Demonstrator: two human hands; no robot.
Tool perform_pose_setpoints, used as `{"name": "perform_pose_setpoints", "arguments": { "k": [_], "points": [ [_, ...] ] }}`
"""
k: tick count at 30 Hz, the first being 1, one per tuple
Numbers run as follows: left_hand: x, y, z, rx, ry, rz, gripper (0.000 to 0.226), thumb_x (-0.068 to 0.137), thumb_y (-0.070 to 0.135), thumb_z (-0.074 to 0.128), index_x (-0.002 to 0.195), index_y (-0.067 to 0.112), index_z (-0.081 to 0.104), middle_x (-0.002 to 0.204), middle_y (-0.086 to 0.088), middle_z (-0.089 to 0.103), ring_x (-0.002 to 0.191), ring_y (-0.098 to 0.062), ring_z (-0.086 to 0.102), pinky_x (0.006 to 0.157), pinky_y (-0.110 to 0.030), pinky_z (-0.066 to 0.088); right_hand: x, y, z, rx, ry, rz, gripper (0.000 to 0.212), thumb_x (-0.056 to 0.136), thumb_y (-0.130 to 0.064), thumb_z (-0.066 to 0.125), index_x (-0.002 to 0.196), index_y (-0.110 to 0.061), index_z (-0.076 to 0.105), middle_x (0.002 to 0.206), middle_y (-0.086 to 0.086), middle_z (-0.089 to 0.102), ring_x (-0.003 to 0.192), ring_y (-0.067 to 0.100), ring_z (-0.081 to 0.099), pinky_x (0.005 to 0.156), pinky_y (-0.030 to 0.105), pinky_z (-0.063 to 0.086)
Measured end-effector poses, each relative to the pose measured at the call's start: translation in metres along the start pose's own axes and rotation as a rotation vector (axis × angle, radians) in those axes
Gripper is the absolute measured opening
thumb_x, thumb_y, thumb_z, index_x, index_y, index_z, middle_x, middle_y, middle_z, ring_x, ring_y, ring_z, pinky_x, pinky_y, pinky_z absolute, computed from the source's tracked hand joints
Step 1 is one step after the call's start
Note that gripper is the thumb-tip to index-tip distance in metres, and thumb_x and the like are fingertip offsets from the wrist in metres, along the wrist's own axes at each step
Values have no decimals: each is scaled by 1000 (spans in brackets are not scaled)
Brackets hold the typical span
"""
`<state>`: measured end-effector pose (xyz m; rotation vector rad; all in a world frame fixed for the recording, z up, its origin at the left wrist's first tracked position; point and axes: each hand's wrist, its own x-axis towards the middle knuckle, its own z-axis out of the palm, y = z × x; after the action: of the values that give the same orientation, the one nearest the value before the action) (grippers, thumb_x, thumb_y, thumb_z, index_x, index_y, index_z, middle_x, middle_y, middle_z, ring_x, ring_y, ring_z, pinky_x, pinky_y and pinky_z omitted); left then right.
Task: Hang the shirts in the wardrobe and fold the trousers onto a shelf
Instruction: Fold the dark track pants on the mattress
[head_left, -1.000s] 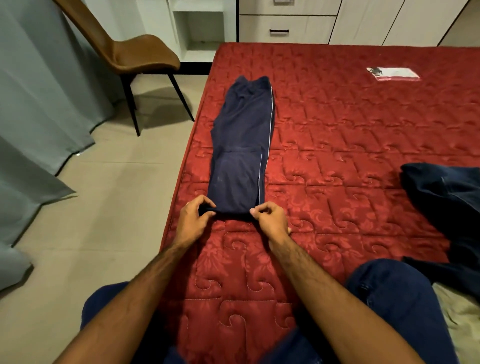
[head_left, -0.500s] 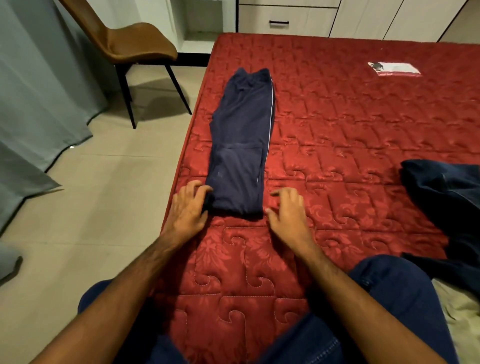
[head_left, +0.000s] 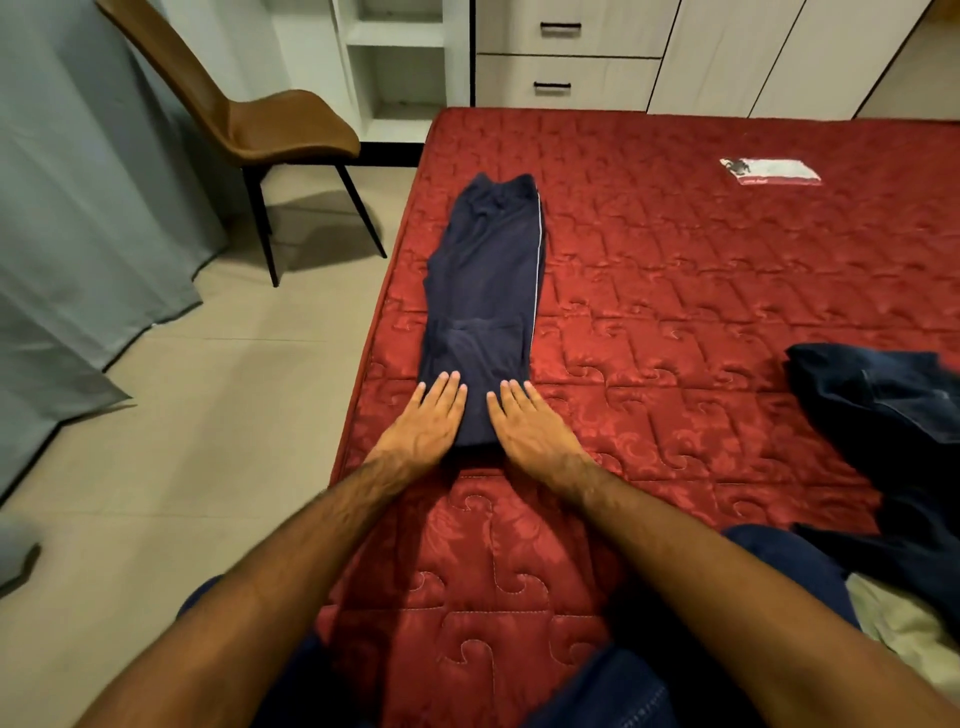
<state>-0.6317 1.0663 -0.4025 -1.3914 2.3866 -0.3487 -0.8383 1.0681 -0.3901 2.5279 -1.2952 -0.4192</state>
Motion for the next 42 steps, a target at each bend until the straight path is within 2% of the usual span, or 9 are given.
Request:
{"name": "perform_pose_setpoints", "arguments": {
  "k": [3,8,12,15,18,21,27,34,42],
  "points": [
    [-20,10,-25,37,1,61,63,90,9,17,144,-2,47,151,-23,44,140,-35,43,109,-49,41,-18,9,-7,-100,81,-116,56,86,-12,25,115,-4,72,111,23,71,102,31,71,95,42,53],
    [-70,41,-61,-69,-260,87,70,99,9,39,156,-4,0,163,-28,2,152,-39,12,122,-47,19,-70,4,-49,-140,2,-292,51,98,-10,15,140,1,43,132,25,55,121,40,56,106,47,42],
    [-106,62,-88,-297,-409,121,57,94,4,42,148,-9,29,153,-35,30,137,-41,43,112,-42,34,-126,-7,-84,89,-121,-319,30,97,-11,39,124,-10,53,117,13,63,108,35,63,81,42,50],
    [-134,73,-103,-475,-522,199,28,87,1,44,110,-10,57,113,-31,63,99,-44,63,77,-41,49,-160,-14,-109,313,-431,-379,35,89,-5,50,122,-6,59,117,19,65,105,38,61,81,39,46],
    [-154,75,-114,-655,-612,262,15,71,4,52,74,-11,54,62,-21,44,49,-16,48,47,-29,33,-177,-19,-124,503,-596,-381,33,84,1,49,113,-5,64,101,17,67,86,31,60,72,37,45],
    [-162,65,-125,-917,-643,188,15,56,12,52,66,1,55,58,-1,46,48,-4,42,48,-23,37,-177,-15,-129,594,-671,-354,31,78,5,49,102,-2,66,82,8,59,71,22,52,57,30,40],
    [-147,15,-133,-1324,-408,86,47,70,29,65,100,-7,67,87,-5,61,82,-18,55,74,-35,43,-142,30,-148,1046,-790,-221,39,53,1,43,83,-13,64,64,-3,68,58,14,63,55,28,49],
    [-69,-53,-138,-1543,119,-195,32,86,19,64,115,5,64,92,-7,66,78,-15,64,48,-29,55,-39,125,-165,1285,-385,45,38,75,8,51,112,6,59,96,16,62,84,27,60,78,41,56],
    [70,-91,-58,-1459,296,-492,15,93,10,66,104,13,57,92,-9,62,81,-25,63,50,-31,51,81,152,-83,1331,-182,332,28,85,11,46,101,-5,63,82,15,52,64,23,49,57,30,48]
  ]
}}
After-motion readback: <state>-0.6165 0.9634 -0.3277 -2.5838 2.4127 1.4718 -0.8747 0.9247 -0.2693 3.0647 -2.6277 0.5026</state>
